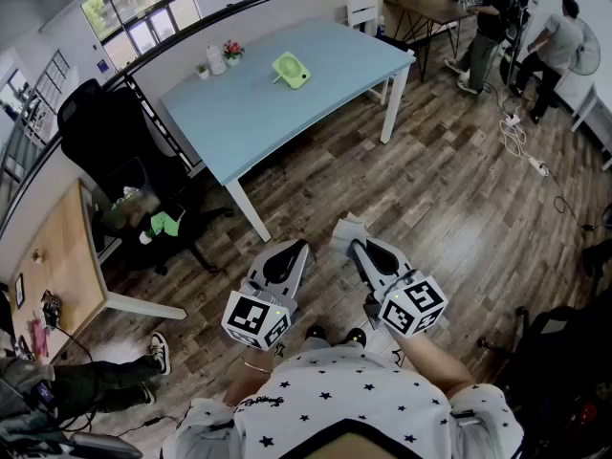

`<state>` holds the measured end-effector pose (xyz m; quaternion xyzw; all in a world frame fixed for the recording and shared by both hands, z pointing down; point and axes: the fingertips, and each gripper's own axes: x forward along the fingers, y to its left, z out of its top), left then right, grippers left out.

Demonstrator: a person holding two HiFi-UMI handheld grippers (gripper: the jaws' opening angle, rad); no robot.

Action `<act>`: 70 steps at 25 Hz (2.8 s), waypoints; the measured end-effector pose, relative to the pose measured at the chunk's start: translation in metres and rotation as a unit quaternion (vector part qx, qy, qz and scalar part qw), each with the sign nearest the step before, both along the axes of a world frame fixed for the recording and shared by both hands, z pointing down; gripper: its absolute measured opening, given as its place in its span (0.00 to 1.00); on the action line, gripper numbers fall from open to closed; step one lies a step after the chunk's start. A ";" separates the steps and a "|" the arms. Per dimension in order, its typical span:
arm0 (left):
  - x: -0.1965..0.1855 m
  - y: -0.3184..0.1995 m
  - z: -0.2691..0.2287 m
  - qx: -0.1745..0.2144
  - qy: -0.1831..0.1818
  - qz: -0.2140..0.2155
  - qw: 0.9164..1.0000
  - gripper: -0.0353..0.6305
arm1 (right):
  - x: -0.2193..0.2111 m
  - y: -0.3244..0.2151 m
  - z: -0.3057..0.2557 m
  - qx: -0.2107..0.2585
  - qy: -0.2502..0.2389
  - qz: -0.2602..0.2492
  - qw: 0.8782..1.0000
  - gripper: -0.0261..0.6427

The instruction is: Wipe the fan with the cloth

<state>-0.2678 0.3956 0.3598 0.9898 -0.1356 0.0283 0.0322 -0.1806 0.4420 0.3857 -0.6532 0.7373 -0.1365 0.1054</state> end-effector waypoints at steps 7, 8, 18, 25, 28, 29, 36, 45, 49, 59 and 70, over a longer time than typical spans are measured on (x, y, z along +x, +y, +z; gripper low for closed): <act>0.007 0.007 0.002 -0.012 0.012 -0.009 1.000 0.10 | 0.005 0.005 0.000 -0.003 0.004 -0.012 1.000 0.08; 0.008 0.007 0.003 -0.013 0.012 -0.011 1.000 0.10 | 0.005 0.006 -0.002 0.003 0.005 -0.017 1.000 0.08; 0.024 0.015 0.005 -0.009 -0.002 -0.016 1.000 0.10 | 0.023 0.008 0.000 0.014 -0.018 -0.020 1.000 0.08; 0.035 0.018 0.002 -0.002 -0.006 -0.034 0.999 0.10 | 0.039 0.007 0.003 0.016 -0.027 -0.031 0.999 0.08; 0.040 0.021 0.002 -0.003 -0.005 -0.043 0.999 0.10 | 0.047 0.009 0.006 0.014 -0.034 -0.036 0.999 0.08; 0.041 0.023 0.002 -0.004 -0.006 -0.046 0.999 0.10 | 0.048 0.010 0.007 0.014 -0.037 -0.039 0.998 0.08; 0.051 0.035 0.009 -0.007 -0.010 -0.045 0.999 0.10 | 0.062 0.022 0.015 0.008 -0.045 -0.033 0.998 0.08; 0.075 0.030 0.021 -0.014 -0.012 -0.024 1.000 0.10 | 0.088 0.030 0.024 -0.002 -0.048 0.002 0.999 0.08; 0.096 0.017 0.023 -0.016 -0.006 -0.002 1.000 0.10 | 0.106 0.025 0.025 -0.005 -0.047 0.025 0.999 0.08; 0.135 -0.030 0.026 -0.018 0.003 0.027 0.999 0.10 | 0.140 -0.014 0.026 -0.010 -0.037 0.055 0.998 0.08; 0.155 -0.100 0.040 -0.028 0.009 0.022 0.999 0.10 | 0.158 -0.078 0.038 -0.033 -0.030 0.055 0.997 0.08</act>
